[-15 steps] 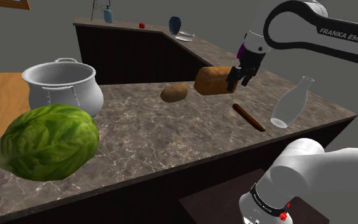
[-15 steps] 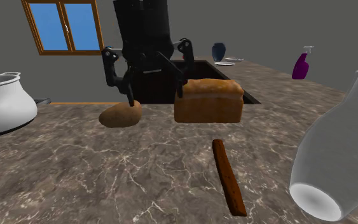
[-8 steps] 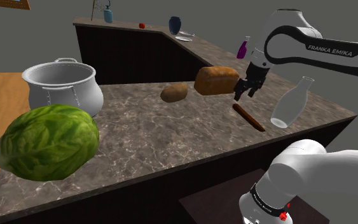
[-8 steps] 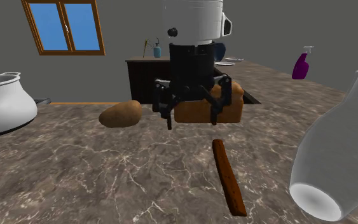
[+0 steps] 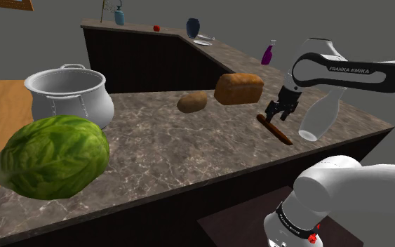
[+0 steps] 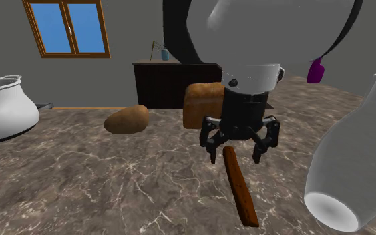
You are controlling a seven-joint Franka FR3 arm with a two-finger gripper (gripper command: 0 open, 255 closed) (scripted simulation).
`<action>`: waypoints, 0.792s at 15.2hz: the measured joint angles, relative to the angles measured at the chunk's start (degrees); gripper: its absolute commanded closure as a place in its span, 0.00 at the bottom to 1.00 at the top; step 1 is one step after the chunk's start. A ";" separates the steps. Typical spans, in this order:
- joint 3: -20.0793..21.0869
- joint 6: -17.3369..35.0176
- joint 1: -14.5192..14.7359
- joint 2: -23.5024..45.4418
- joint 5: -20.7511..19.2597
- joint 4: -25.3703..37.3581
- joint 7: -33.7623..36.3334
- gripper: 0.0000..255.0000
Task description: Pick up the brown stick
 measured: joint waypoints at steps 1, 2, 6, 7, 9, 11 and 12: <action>-0.53 0.64 -0.36 0.00 -0.29 -0.75 -0.17 0.00; -0.95 1.40 -0.65 -0.01 -0.59 -1.57 -0.30 0.00; -2.04 4.50 -1.15 0.56 -1.45 -4.13 -0.52 0.00; -2.38 5.36 -1.22 0.97 -1.67 -4.58 -0.64 0.00; -2.59 6.40 -1.37 0.98 -1.94 -5.63 -0.59 1.00; -2.68 6.69 -1.48 0.93 -2.22 -5.75 -0.60 1.00; -2.67 6.77 -1.49 0.89 -2.18 -5.82 -0.58 1.00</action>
